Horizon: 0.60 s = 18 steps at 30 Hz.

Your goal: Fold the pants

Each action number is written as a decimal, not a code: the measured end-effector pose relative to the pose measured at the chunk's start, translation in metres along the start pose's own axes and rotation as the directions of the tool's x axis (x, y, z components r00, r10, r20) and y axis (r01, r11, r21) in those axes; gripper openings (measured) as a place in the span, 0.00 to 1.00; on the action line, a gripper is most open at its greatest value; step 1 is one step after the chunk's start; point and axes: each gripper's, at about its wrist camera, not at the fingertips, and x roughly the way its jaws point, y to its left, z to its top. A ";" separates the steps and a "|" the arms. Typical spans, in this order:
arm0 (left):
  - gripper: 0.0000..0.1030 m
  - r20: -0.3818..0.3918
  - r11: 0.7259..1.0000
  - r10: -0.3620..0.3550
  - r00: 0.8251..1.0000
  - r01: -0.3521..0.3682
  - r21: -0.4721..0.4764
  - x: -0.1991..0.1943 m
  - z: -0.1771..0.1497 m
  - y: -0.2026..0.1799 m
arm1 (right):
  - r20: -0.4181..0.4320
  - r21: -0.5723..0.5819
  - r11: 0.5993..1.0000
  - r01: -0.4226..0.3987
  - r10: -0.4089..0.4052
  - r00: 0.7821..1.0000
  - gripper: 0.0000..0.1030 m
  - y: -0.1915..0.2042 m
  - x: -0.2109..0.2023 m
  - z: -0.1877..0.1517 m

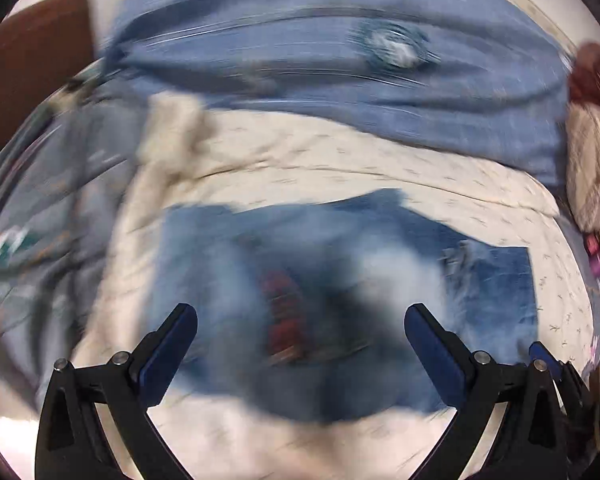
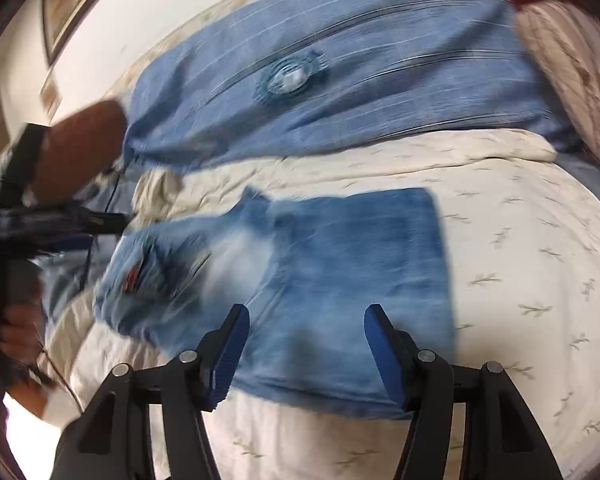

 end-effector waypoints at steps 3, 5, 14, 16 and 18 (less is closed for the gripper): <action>1.00 -0.026 0.996 0.021 0.999 -0.023 -0.081 -0.015 -0.021 0.052 | -0.165 -0.056 0.997 0.045 -0.053 0.985 0.62 0.018 0.036 -0.009; 1.00 -0.056 0.989 0.034 0.998 -0.042 -0.141 -0.019 -0.036 0.083 | -0.124 -0.079 0.995 0.067 -0.077 0.989 0.62 0.028 0.033 -0.007; 1.00 -0.122 0.917 -0.115 0.986 0.058 -0.394 -0.007 -0.074 0.137 | -0.063 -0.003 1.000 -0.006 0.006 0.998 0.62 0.031 0.014 -0.003; 1.00 -0.111 0.896 -0.150 0.982 0.088 -0.434 -0.003 -0.072 0.135 | -0.049 0.004 1.000 -0.020 0.020 0.999 0.62 0.029 0.008 -0.003; 1.00 -0.101 0.890 -0.169 0.980 0.107 -0.444 0.003 -0.067 0.130 | -0.029 0.007 1.000 -0.025 0.025 0.999 0.62 0.026 0.003 -0.002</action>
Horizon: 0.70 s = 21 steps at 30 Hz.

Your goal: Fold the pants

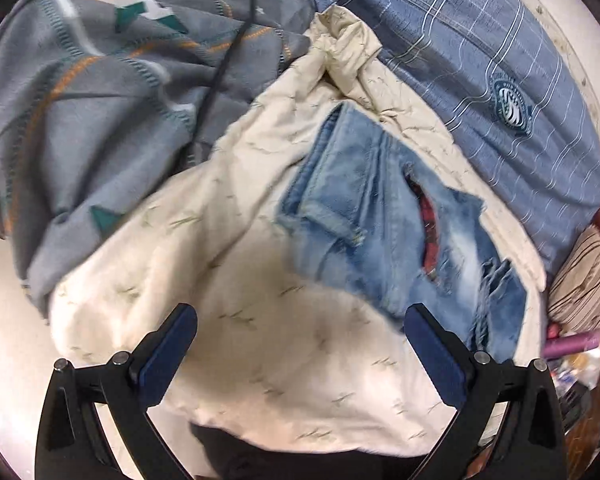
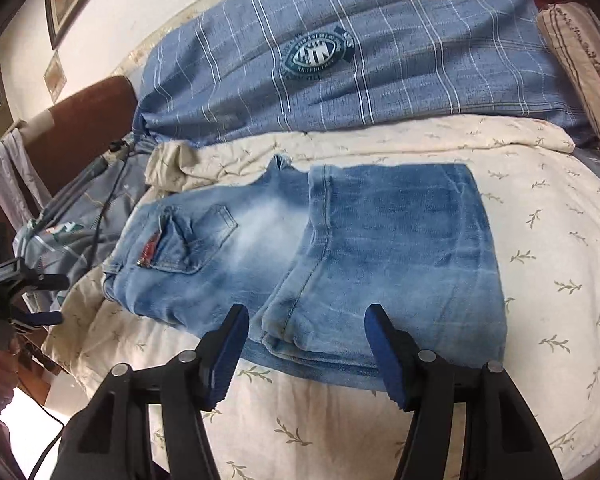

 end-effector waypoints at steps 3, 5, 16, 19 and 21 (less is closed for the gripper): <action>1.00 0.010 1.000 -0.005 1.000 0.005 -0.030 0.013 0.011 -0.006 | -0.001 0.018 1.000 -0.009 0.009 1.000 0.62 -0.004 -0.002 0.001; 1.00 -0.013 0.997 -0.029 0.999 0.028 -0.067 0.025 0.018 -0.004 | -0.010 0.037 0.999 -0.016 0.017 1.000 0.62 -0.009 -0.002 0.001; 0.66 -0.092 0.999 -0.041 0.995 0.038 -0.025 0.074 0.039 -0.021 | -0.029 0.106 0.993 -0.055 0.058 0.998 0.62 -0.026 0.001 0.005; 0.62 -0.092 1.000 -0.007 0.996 0.007 0.000 0.078 0.038 -0.022 | -0.030 0.138 0.988 -0.066 0.071 0.997 0.62 -0.031 0.001 0.006; 0.60 -0.092 1.000 -0.011 0.996 0.011 -0.006 0.077 0.037 -0.020 | -0.030 0.165 0.983 -0.078 0.084 0.996 0.62 -0.036 0.001 0.007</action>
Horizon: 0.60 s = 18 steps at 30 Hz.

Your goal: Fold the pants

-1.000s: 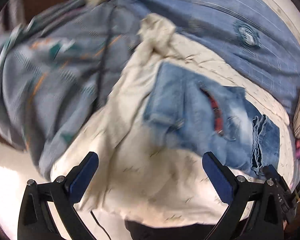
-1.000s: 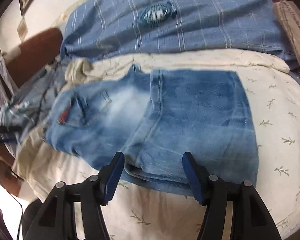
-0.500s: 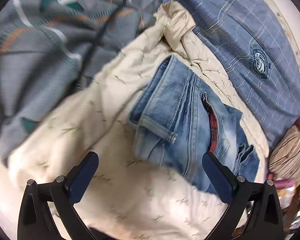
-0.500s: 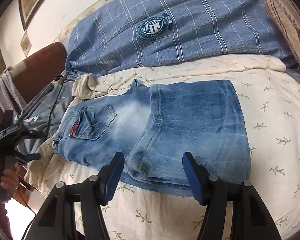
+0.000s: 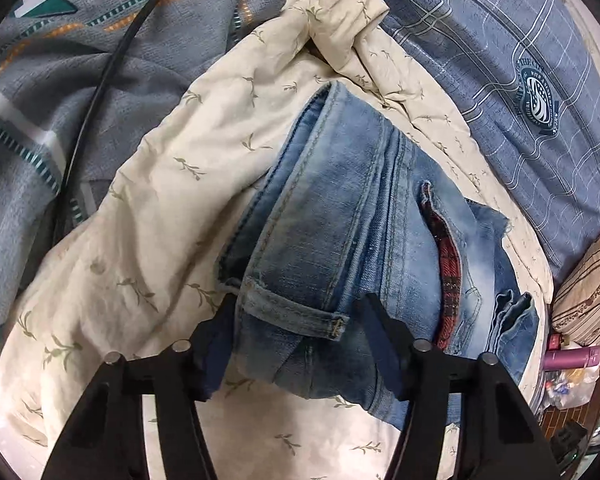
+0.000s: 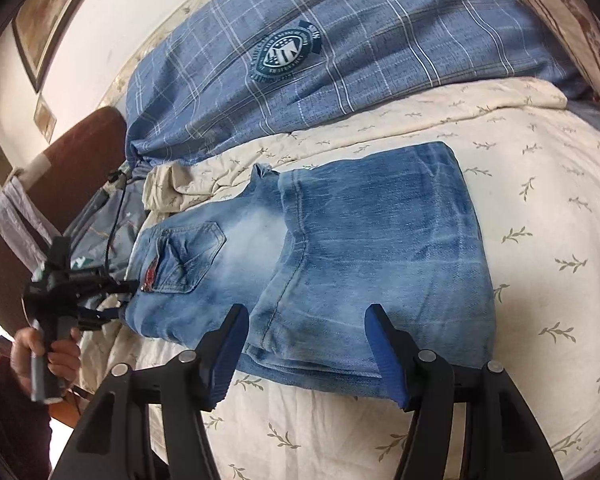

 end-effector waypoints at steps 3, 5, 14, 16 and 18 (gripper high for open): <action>0.61 -0.013 1.000 -0.006 1.000 0.006 -0.020 0.002 0.001 0.004 | -0.007 0.039 0.999 -0.012 0.012 1.000 0.62 -0.006 0.001 0.001; 0.77 -0.041 0.998 0.006 0.999 -0.009 -0.066 0.011 0.004 0.010 | -0.010 0.063 0.998 -0.017 0.018 1.000 0.62 -0.010 0.001 0.002; 0.56 0.049 0.998 0.059 0.997 -0.060 0.015 0.014 -0.001 -0.007 | -0.006 0.062 0.998 -0.007 0.008 1.000 0.62 -0.012 0.000 0.003; 0.44 0.068 0.998 0.064 0.996 -0.065 0.016 0.010 -0.002 -0.007 | -0.010 0.069 0.998 -0.009 0.009 1.000 0.62 -0.013 0.002 0.003; 0.35 0.092 0.998 0.060 0.994 -0.063 0.023 0.001 -0.002 -0.008 | -0.015 0.073 0.997 -0.007 0.008 1.000 0.62 -0.013 0.003 0.003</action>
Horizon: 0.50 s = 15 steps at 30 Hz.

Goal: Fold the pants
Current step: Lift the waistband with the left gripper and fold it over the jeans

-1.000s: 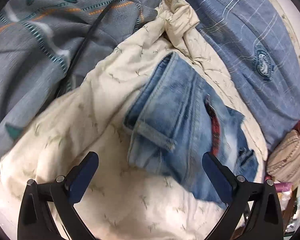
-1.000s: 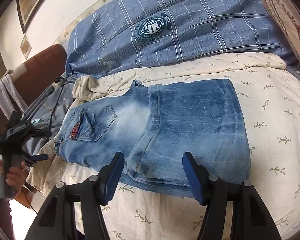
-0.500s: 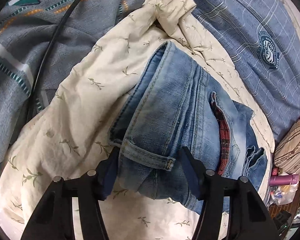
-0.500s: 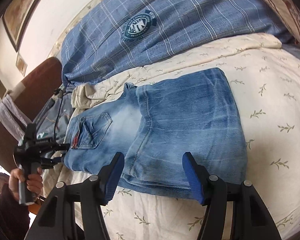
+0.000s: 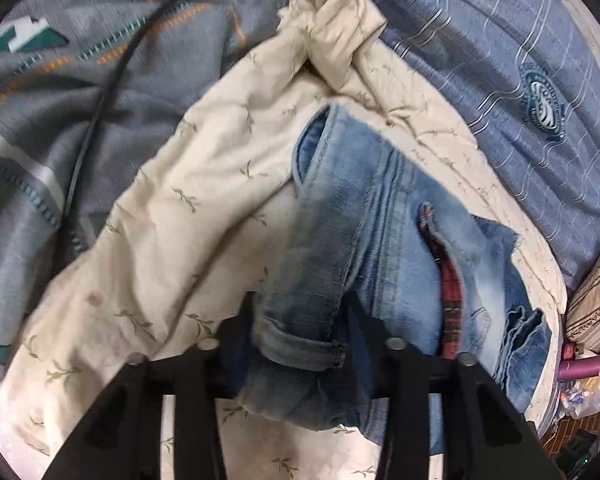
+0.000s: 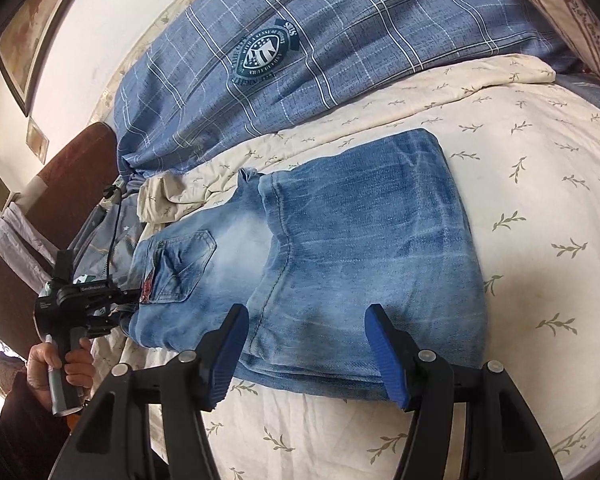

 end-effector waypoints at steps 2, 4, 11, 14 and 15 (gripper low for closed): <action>0.29 0.034 0.999 0.008 0.999 -0.009 0.033 -0.011 -0.002 -0.008 | 0.003 -0.002 1.000 0.004 -0.004 1.000 0.62 0.000 0.000 0.000; 0.24 0.065 0.997 0.014 0.998 -0.019 0.073 -0.020 -0.005 -0.022 | 0.014 0.000 1.000 0.011 -0.011 1.000 0.62 -0.001 -0.002 0.001; 0.20 0.148 0.976 -0.038 0.988 0.006 0.216 -0.054 -0.008 -0.091 | 0.056 0.049 0.999 0.019 -0.022 0.998 0.62 -0.014 -0.015 0.005; 0.20 0.165 0.961 -0.067 0.984 0.020 0.275 -0.066 -0.014 -0.121 | 0.071 0.070 0.997 0.022 -0.027 0.997 0.62 -0.023 -0.024 0.008; 0.20 0.168 0.954 -0.082 0.982 0.028 0.300 -0.071 -0.018 -0.132 | 0.076 0.077 0.997 0.020 -0.026 0.997 0.62 -0.027 -0.026 0.009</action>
